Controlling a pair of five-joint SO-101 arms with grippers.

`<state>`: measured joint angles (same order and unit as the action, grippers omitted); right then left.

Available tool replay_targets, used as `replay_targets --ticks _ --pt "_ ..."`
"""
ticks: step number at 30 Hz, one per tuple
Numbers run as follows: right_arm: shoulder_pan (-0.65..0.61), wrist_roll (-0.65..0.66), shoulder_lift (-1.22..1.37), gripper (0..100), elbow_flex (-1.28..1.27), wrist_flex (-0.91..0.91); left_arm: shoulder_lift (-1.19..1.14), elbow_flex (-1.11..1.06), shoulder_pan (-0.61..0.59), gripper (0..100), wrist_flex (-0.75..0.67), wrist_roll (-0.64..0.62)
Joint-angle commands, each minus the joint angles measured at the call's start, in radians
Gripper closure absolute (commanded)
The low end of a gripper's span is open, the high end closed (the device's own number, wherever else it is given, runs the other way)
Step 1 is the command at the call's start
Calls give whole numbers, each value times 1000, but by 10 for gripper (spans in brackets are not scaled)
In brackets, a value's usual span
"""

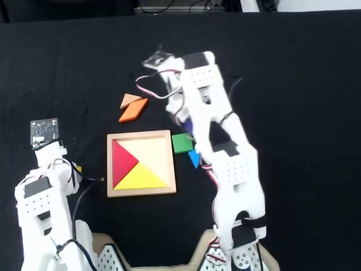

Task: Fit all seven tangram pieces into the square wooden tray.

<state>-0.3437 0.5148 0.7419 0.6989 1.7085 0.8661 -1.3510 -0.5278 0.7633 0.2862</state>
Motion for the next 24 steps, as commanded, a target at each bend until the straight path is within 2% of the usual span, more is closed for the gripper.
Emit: replay_targets --ticks 1,5,11,14,18,24 --pt "-95 -48 -16 893 53 23 15 7 -1 786 0 9" --pt "-176 -81 -30 893 45 20 15 7 -2 786 0 9" --pt "-192 -138 -28 893 15 15 15 7 -2 786 0 9" --pt "-206 -158 -31 904 -54 -20 15 7 -2 786 0 9" --pt "-215 -195 -79 990 -177 -68 15 7 -2 786 0 9" --pt "-229 -219 -283 973 -381 -160 15 7 -2 786 0 9"
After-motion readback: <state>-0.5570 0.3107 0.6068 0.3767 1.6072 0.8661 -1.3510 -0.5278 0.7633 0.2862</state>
